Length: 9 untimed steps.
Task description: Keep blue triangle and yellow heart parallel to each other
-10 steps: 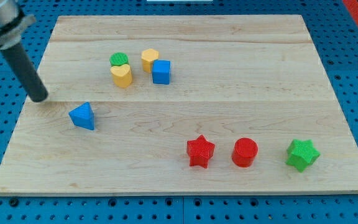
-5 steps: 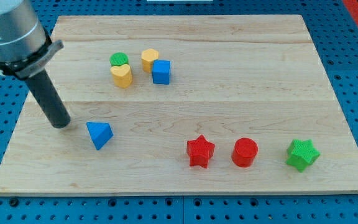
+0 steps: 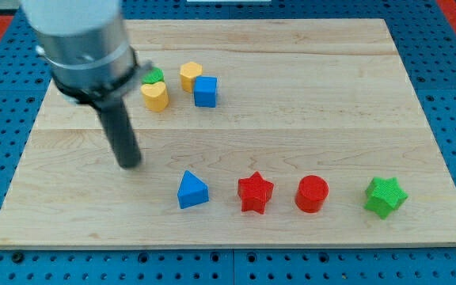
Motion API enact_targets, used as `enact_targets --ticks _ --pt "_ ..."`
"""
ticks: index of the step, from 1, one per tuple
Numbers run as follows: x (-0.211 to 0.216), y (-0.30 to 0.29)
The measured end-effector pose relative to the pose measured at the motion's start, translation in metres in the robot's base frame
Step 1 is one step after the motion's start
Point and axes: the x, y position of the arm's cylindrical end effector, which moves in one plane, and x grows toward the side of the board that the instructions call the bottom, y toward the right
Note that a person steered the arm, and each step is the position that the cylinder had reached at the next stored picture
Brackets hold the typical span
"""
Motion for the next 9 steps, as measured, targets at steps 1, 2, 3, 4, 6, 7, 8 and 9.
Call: enact_targets --ticks 1,2,3,4,6,7,8,9 --pt "-0.023 0.029" --pt "-0.035 0.093" --pt "-0.103 0.057" --pt "-0.136 0.033" --pt "-0.128 -0.015" --pt "-0.091 -0.015" --pt "-0.061 -0.015" --pt "-0.095 -0.010"
